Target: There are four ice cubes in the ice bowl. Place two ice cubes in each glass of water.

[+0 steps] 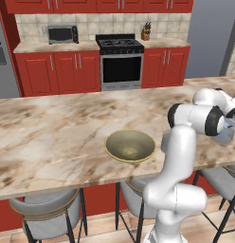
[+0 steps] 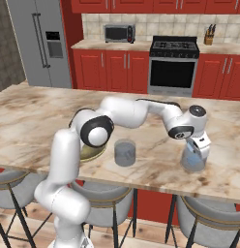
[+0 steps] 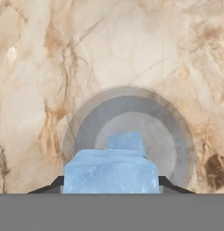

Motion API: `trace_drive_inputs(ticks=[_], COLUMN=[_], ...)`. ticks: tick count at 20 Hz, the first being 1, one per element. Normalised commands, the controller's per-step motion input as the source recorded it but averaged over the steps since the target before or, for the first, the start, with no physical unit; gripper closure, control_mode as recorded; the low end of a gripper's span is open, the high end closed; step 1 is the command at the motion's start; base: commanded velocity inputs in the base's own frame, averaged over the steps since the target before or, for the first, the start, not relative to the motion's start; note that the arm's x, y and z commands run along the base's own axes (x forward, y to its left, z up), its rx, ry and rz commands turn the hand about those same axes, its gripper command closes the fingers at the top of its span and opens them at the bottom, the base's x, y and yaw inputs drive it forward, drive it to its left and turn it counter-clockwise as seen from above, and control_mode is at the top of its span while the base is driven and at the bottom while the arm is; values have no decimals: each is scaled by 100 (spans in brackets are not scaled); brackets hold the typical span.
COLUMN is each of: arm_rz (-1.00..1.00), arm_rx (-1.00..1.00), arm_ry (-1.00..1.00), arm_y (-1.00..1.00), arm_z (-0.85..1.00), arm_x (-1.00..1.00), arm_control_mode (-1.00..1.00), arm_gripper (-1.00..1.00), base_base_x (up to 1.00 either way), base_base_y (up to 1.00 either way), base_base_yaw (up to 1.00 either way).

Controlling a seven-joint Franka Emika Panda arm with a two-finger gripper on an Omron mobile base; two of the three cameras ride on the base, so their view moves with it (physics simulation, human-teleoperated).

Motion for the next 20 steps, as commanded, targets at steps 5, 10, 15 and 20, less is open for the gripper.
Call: trace_drive_inputs(ticks=[5,10,15,20], arm_rz=[0,0,-1,-1], arm_rx=[0,0,0,0], arm_ry=[7,5,4,3], arm_y=[-27,-14,0,0], arm_z=[-4,-19,-22,-6], arm_x=[19,6,0,1], arm_control_mode=[-100,-100,-100,-100], arm_gripper=[100,100,100,100], base_base_x=[0,0,0,0], base_base_y=[0,0,0,0], base_base_yaw=[0,0,0,0])
